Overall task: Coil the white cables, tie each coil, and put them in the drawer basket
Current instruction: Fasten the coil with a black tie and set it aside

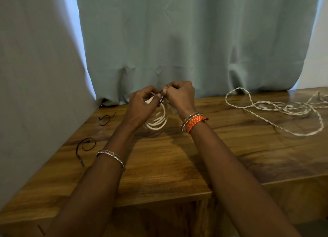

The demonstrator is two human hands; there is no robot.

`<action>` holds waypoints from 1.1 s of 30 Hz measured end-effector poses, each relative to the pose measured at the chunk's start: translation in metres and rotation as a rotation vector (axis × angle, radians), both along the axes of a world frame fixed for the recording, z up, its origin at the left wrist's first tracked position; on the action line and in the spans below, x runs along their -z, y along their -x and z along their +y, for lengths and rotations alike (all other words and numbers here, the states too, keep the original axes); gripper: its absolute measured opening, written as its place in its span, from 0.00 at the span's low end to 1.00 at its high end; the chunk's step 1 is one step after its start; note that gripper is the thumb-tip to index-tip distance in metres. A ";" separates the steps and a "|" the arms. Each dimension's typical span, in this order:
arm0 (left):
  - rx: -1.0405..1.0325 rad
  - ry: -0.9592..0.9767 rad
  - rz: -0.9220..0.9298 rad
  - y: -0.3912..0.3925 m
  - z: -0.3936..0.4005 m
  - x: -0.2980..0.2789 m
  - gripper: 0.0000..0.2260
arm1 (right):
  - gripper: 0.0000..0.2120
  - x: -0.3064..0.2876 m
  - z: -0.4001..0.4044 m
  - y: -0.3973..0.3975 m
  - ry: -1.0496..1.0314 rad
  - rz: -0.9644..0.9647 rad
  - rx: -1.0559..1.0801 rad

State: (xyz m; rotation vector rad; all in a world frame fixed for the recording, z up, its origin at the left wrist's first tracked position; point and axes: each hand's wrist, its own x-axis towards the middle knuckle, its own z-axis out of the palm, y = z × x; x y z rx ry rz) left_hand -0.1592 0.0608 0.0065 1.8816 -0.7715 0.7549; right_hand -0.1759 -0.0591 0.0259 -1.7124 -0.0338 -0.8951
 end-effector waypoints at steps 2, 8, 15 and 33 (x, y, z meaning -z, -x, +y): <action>0.050 0.066 0.048 0.002 -0.003 -0.001 0.06 | 0.06 0.000 -0.001 0.000 0.012 -0.003 -0.014; 0.032 0.197 0.140 -0.005 -0.002 0.002 0.05 | 0.02 0.000 -0.001 0.000 0.161 0.019 -0.090; -0.107 0.152 0.087 -0.020 0.003 0.010 0.05 | 0.02 0.002 0.000 0.001 0.191 0.044 -0.078; -0.231 0.334 0.111 -0.030 0.011 0.013 0.08 | 0.05 0.004 0.003 0.000 0.241 0.086 -0.089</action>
